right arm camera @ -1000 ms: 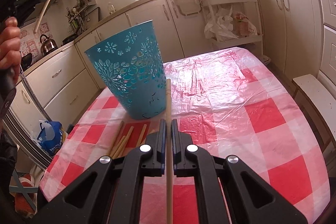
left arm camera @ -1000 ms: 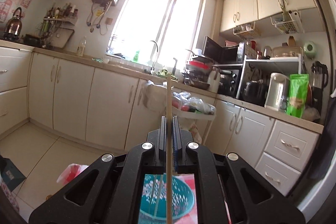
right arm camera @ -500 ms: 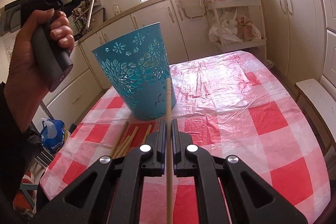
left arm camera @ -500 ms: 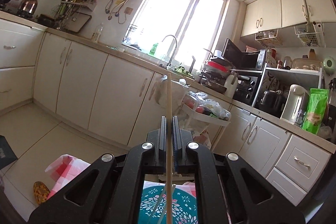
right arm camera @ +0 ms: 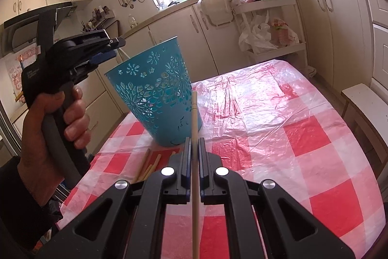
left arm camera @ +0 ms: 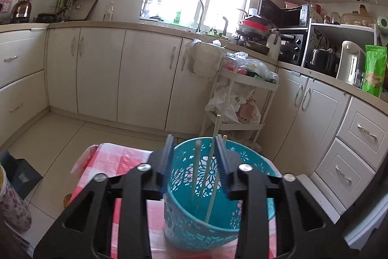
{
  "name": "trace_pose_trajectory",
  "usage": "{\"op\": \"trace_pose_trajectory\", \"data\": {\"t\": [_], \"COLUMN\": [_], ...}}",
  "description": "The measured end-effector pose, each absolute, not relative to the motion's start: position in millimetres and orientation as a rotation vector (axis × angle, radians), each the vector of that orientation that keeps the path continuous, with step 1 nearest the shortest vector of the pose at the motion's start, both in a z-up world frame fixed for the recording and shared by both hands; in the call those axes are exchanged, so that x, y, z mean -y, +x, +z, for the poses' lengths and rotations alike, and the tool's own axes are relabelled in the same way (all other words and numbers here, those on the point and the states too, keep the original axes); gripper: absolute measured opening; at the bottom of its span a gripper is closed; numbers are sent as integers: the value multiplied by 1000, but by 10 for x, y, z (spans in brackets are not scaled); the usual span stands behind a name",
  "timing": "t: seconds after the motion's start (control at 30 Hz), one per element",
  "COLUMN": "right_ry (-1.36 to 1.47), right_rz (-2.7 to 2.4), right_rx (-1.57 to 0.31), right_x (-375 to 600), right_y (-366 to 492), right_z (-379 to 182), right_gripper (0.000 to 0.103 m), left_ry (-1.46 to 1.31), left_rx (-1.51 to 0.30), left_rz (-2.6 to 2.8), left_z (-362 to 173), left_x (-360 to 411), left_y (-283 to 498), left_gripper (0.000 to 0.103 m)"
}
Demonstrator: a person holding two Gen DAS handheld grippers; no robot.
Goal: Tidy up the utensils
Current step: 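Carry the held chopstick over the teal bin and open the right tool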
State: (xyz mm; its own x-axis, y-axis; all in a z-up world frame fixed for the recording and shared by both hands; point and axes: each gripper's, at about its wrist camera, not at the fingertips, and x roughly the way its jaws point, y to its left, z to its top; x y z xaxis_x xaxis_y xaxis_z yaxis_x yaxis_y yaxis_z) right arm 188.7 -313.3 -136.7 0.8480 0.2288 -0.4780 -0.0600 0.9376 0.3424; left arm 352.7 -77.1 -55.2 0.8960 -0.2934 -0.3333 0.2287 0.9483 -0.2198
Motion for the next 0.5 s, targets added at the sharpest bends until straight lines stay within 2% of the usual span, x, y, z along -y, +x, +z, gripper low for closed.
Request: {"op": "trace_pose_trajectory", "data": {"t": [0.2,0.5], "right_ry": [370,403], "right_rz": [146,208], "right_rx": [-484,-255], "right_x": [3222,3196], "right_y": [1784,1710], "right_z": [-1207,-433], "right_gripper": [6,6], "left_ry": [-184,-421], "left_rx": [-339,-322], "left_rz": [-244,-249], "left_z": [-480,-432], "left_x": [486,92], "left_y": [3065,2350], "left_gripper": [53,60]}}
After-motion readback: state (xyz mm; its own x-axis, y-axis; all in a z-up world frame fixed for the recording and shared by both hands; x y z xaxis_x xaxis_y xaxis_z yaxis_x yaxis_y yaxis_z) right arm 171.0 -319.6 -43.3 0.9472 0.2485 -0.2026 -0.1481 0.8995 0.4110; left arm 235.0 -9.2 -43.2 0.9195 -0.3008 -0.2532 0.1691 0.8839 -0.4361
